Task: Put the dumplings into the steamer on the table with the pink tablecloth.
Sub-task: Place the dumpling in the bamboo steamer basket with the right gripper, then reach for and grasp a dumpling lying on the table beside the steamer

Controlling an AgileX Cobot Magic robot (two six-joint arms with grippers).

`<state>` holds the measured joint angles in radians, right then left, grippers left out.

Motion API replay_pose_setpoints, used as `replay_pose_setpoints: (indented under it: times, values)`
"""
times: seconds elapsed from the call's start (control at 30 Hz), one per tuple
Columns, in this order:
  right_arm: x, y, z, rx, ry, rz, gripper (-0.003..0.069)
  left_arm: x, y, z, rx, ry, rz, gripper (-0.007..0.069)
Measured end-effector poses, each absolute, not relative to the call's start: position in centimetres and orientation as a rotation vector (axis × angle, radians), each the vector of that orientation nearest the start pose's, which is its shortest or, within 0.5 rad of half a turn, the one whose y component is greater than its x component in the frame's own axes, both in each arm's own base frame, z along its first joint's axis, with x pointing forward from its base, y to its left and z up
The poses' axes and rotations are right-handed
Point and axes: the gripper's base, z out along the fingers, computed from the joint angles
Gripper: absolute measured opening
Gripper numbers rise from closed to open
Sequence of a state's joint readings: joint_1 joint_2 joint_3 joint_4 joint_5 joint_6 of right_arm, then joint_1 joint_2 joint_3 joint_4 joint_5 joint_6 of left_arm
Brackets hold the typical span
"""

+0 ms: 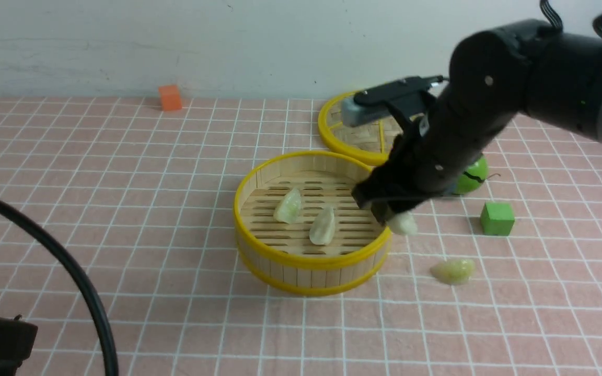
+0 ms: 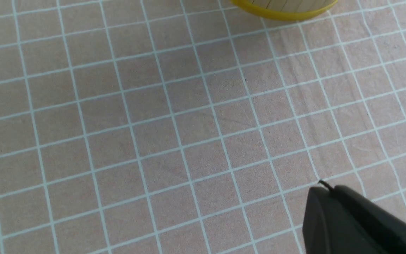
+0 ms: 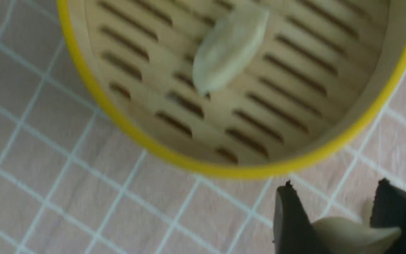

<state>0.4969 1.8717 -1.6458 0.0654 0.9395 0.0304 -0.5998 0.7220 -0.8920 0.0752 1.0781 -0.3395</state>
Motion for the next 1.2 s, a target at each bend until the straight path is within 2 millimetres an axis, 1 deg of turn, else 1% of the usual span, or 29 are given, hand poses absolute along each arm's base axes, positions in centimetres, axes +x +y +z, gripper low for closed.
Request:
replay_pose_setpoints:
  times: [0.03,0.1,0.17,0.33,0.43,0.47,0.5,0.53,0.6,0.63,0.67,0.73,0.77,0.8,0.87,0.97,1.03,1.1,1.2]
  values:
    - [36.6,20.4,28.8,-0.583,2.599,0.258,0.0294,9.6,-5.9,35.7,0.325,2.393,-0.345,-0.0014]
    - [38.6,21.4,28.0,-0.579,2.579,0.261,0.0294,9.6,-5.9,35.7,0.327,2.392,-0.344,-0.0014]
    - [40.4,22.4,26.5,-0.578,2.578,0.254,0.0294,9.6,-5.8,35.7,0.331,2.395,-0.341,-0.0014]
    - [43.3,23.5,22.5,-0.557,2.614,0.186,0.0294,9.6,-5.8,35.7,0.331,2.399,-0.339,-0.0014]
    - [44.1,23.5,20.9,-0.525,2.643,0.129,0.0294,9.6,-5.8,35.7,0.331,2.399,-0.339,-0.0014]
    - [44.1,23.5,20.9,-0.522,2.642,0.127,0.0294,9.6,-5.8,35.7,0.331,2.399,-0.339,-0.0014]
    - [44.3,23.4,20.5,-0.507,2.653,0.109,0.0309,9.6,-5.8,35.7,0.331,2.400,-0.339,-0.0014]
    - [44.3,23.4,20.4,-0.502,2.654,0.110,0.0313,9.6,-5.8,35.7,0.331,2.400,-0.339,-0.0014]
    - [44.2,23.4,20.4,-0.482,2.669,0.106,0.0365,9.6,-5.8,35.6,0.332,2.401,-0.338,-0.0014]
    - [44.2,23.3,20.6,-0.481,2.677,0.102,0.0390,9.6,-5.8,35.6,0.332,2.401,-0.338,-0.0014]
    - [44.1,23.3,20.6,-0.481,2.678,0.102,0.0395,9.6,-5.8,35.6,0.332,2.401,-0.338,-0.0014]
    - [43.6,23.0,21.3,-0.493,2.707,0.088,0.0446,9.6,-5.8,35.6,0.332,2.402,-0.338,-0.0014]
    - [43.5,23.0,21.5,-0.506,2.709,0.083,0.0453,9.6,-5.8,35.6,0.332,2.402,-0.338,-0.0014]
    - [43.1,22.7,22.5,-0.545,2.717,0.069,0.0473,9.6,-5.8,35.6,0.332,2.402,-0.338,-0.0014]
    - [42.2,22.2,24.5,-0.617,2.715,0.048,0.0488,9.6,-5.8,35.6,0.332,2.402,-0.337,-0.0014]
    - [40.6,21.3,27.9,-0.739,2.690,0.020,0.0494,9.6,-5.8,35.6,0.332,2.402,-0.337,-0.0014]
    - [39.8,20.5,30.2,-0.820,2.631,0.011,0.0494,9.6,-5.8,35.6,0.332,2.402,-0.337,-0.0014]
    - [39.3,19.4,31.6,-0.862,2.598,0.011,0.0494,9.6,-5.8,35.6,0.332,2.403,-0.338,-0.0014]
    - [38.9,17.4,31.6,-0.904,2.615,0.023,0.0494,9.6,-5.8,35.6,0.332,2.403,-0.338,-0.0014]
